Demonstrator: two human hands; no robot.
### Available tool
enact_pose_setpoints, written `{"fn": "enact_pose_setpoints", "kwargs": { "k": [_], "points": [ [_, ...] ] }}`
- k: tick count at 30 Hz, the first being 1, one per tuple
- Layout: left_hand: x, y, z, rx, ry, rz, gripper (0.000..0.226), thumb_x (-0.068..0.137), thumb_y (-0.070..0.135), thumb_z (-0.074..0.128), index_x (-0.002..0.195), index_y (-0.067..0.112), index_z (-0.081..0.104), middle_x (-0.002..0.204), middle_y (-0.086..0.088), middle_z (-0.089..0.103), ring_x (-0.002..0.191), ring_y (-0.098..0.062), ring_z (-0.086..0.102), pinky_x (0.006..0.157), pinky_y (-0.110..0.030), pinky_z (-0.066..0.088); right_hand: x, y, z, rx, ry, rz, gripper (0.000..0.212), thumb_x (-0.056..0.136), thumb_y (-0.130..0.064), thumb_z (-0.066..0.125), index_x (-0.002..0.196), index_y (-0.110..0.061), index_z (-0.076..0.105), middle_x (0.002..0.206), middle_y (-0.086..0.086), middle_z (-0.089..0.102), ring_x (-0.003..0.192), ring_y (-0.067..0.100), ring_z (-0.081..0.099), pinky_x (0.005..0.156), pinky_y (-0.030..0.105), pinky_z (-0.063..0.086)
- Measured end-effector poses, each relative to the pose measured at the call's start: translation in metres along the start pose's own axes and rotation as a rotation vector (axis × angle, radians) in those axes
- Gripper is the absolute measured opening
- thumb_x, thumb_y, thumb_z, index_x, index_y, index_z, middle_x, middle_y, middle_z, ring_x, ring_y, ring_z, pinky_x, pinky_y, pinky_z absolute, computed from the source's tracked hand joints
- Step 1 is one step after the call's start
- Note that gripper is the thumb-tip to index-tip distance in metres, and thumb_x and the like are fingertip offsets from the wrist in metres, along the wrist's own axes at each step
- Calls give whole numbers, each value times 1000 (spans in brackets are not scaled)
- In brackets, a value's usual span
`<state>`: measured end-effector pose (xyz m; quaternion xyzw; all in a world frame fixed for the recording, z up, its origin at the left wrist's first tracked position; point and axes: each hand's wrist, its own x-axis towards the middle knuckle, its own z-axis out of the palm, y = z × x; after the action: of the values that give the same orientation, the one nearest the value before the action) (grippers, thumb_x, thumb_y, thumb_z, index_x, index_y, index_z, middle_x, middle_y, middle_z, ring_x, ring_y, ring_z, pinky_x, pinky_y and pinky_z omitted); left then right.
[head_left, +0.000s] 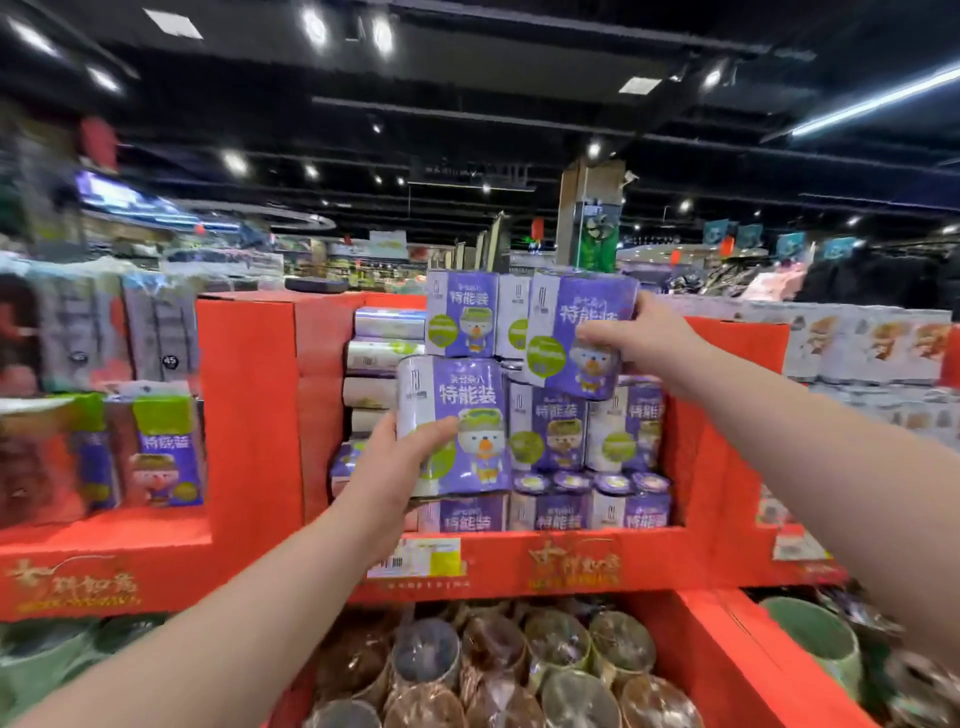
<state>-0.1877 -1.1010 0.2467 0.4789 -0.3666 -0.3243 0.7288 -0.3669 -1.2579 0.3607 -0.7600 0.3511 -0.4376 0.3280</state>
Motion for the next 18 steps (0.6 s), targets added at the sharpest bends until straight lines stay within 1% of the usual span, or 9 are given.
{"fn": "enact_pose_setpoints", "kwargs": {
  "k": [2,3,5,6,8,12,14,16,18],
  "points": [
    [11,8,2,19,46,34,63,53,44,78,112,27,63,107,-4,72,96,-31,66,84,-53,51,25,-5,0,-65,-8,-53,42,58,-36,76,89,-16,57,80,1,63,60,6,58,52,20,48],
    [15,11,3,17,66,61,51,62,39,77,109,25,63,103,-5,73,88,-28,67,77,-46,53,35,-6,1,-91,-8,-70,40,61,-33,75,91,-16,54,80,3,60,62,10,57,54,23,49],
    [24,16,4,16,83,114,23,83,21,67,106,20,63,96,-4,74,78,-22,69,71,-37,55,50,-10,4,-160,-9,-88,43,69,-27,75,101,-15,48,86,3,57,78,20,58,71,35,52],
    [28,19,4,28,95,121,21,87,16,64,108,19,63,98,-4,75,82,-22,70,75,-39,56,57,-12,6,-218,-12,-107,43,72,-24,74,103,-15,46,88,3,56,82,22,56,77,38,50],
    [33,23,6,38,106,142,31,85,16,67,115,15,62,106,-9,73,96,-30,69,88,-47,54,67,-17,12,-305,-27,-129,43,74,-20,74,102,-12,42,90,4,55,84,22,52,78,37,46],
    [42,26,11,49,100,173,59,63,30,74,119,13,62,108,-10,72,104,-36,66,93,-51,51,81,-19,21,-500,-99,-140,58,72,-19,77,113,-6,40,104,10,55,88,24,51,71,33,42],
    [46,25,12,53,78,181,58,64,29,73,118,13,63,108,-10,72,104,-35,66,94,-52,50,88,-20,24,-602,-122,-186,70,69,-16,78,124,-5,37,113,14,58,91,26,56,74,34,48],
    [50,25,11,55,69,179,53,67,27,70,118,13,63,108,-9,73,102,-34,67,93,-50,51,94,-25,26,-702,-138,-246,89,67,-18,83,139,-8,31,129,15,50,105,29,57,84,35,50],
    [53,26,11,49,66,177,48,70,24,71,117,14,63,107,-9,73,100,-32,68,91,-49,52,99,-31,28,-919,-123,-320,90,67,-29,84,141,-14,35,136,12,44,118,32,52,90,38,48]
  ]
}}
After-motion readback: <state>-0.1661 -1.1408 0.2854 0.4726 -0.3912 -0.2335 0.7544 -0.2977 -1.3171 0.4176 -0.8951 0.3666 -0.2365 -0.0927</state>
